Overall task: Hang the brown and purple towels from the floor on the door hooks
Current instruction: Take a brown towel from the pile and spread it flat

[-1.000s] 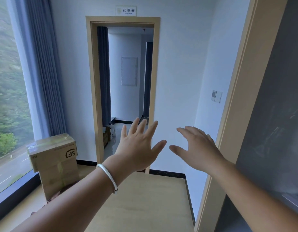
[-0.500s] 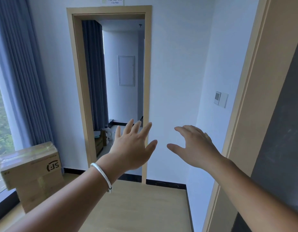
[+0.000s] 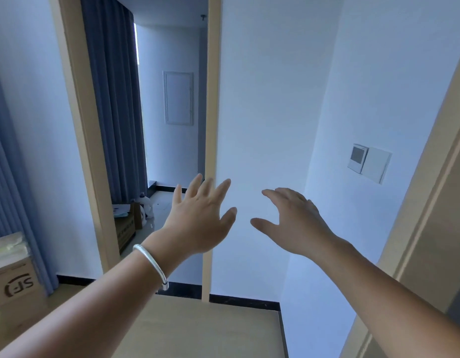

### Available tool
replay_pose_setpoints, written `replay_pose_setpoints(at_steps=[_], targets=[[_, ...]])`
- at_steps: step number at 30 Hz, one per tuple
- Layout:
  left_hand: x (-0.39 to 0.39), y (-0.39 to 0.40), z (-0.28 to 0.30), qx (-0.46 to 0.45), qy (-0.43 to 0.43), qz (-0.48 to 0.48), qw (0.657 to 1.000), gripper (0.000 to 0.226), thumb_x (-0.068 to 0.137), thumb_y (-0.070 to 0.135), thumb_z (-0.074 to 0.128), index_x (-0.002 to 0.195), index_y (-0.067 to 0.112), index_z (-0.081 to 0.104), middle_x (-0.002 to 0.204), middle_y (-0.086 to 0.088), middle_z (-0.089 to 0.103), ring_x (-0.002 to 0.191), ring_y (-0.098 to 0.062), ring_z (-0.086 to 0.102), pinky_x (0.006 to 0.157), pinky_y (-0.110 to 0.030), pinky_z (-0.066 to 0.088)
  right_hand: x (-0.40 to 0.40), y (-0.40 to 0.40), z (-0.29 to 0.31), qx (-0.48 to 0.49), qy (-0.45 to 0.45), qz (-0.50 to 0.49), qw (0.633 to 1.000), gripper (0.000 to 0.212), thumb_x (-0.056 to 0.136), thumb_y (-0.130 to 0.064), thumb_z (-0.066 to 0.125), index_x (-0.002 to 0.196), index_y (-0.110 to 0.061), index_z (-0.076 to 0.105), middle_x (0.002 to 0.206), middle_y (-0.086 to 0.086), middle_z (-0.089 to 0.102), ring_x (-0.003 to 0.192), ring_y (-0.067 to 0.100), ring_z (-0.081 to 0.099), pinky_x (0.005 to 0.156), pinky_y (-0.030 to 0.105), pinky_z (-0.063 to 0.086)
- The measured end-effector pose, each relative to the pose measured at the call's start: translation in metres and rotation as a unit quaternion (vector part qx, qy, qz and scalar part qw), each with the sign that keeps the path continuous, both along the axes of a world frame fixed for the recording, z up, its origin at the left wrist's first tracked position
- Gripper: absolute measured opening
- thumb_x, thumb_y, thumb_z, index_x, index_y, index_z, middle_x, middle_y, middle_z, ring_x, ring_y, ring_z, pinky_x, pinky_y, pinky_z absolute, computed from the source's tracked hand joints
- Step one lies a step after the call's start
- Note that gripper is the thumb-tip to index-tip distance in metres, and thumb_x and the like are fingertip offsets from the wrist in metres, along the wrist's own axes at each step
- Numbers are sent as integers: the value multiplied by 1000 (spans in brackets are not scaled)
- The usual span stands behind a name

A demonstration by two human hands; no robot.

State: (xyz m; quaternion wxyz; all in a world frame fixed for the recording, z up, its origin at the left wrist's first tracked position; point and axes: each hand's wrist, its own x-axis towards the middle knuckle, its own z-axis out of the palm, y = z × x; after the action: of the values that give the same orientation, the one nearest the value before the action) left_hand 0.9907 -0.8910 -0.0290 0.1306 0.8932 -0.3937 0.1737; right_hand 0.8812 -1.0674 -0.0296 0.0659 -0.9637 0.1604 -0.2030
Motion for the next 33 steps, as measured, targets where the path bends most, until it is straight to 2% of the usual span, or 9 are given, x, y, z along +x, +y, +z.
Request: replay_pose_setpoints(at_steps=[13,19,27,33], targets=[[173,-67,-21,17,50,71,996,68,92,65,17,151,36,-1,161,0,2,146,-17,-14,118,-52,-3,193,-79,-22,19,20,71,997,78,82,-70,46,147,-32,24,154,-6,24,143,12,14,116,47,17],[243,-95,-40,18,61,152,986,74,85,72,11,150,38,-3,161,1,2,147,-18,-14,118,-53,-2,296,-114,-29,18,12,158,987,77,81,-69,46,146,-31,28,151,-7,29,141,13,19,115,47,19],[305,-92,-56,-21,73,304,950,69,92,65,21,150,35,1,160,1,6,147,-18,-12,118,-51,-3,429,-121,-37,22,32,320,947,75,81,-68,49,144,-32,32,151,-6,30,140,16,22,114,41,21],[322,-42,-62,-10,96,424,901,69,91,67,19,150,37,-1,161,0,3,147,-20,-13,118,-53,-3,496,-68,-49,44,36,447,893,73,81,-66,51,143,-29,36,147,-6,35,138,14,27,111,46,27]])
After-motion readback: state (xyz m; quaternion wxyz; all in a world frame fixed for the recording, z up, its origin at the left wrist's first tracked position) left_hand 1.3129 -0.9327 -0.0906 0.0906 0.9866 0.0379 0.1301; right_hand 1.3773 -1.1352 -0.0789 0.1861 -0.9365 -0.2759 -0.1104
